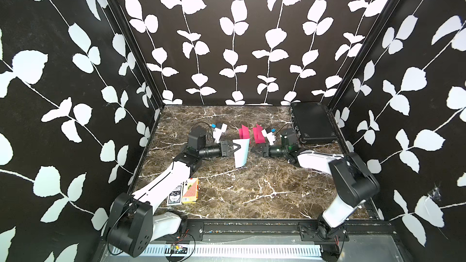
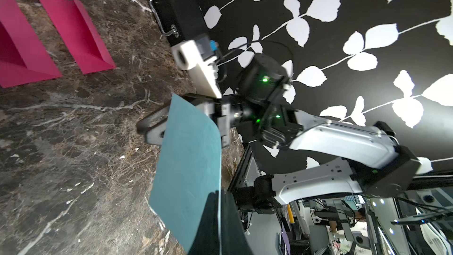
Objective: Fold the square paper along the opposite sides
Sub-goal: Fold the paper.
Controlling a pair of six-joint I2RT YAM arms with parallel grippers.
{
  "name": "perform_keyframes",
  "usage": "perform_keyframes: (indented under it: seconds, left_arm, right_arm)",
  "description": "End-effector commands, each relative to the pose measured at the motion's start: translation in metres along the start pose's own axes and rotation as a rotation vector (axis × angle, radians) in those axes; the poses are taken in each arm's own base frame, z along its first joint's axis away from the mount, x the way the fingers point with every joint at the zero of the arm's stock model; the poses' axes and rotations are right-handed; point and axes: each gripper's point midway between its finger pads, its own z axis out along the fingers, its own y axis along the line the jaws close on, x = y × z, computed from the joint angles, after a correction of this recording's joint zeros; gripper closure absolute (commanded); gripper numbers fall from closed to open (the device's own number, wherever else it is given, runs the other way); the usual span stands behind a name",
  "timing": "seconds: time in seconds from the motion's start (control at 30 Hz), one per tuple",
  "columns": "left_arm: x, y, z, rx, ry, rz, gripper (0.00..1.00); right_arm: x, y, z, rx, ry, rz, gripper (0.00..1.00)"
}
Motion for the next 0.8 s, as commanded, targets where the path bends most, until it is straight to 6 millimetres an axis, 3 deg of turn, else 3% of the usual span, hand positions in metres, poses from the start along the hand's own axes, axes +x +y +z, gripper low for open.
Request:
perform_keyframes:
  seconds: [0.0, 0.13, 0.3, 0.47, 0.77]
  left_arm:
    - [-0.006, -0.021, -0.003, 0.072, -0.003, 0.051, 1.0]
    - [-0.009, -0.019, 0.0, 0.08, -0.005, 0.053, 1.0]
    - [-0.009, -0.008, 0.008, 0.079, 0.003, 0.03, 1.0]
    - [-0.007, 0.0, 0.011, 0.073, 0.013, 0.017, 1.0]
    - [-0.003, 0.003, 0.011, 0.061, 0.025, 0.03, 1.0]
  right_arm:
    - [-0.014, 0.02, 0.014, -0.06, -0.044, -0.097, 0.59]
    - [-0.007, 0.039, 0.015, -0.187, -0.058, -0.071, 0.55]
    - [0.004, 0.063, 0.001, -0.296, -0.063, -0.05, 0.54]
    - [0.017, 0.065, -0.018, -0.263, -0.076, -0.042, 0.55]
    - [0.017, 0.069, -0.051, -0.221, -0.119, -0.053, 0.55]
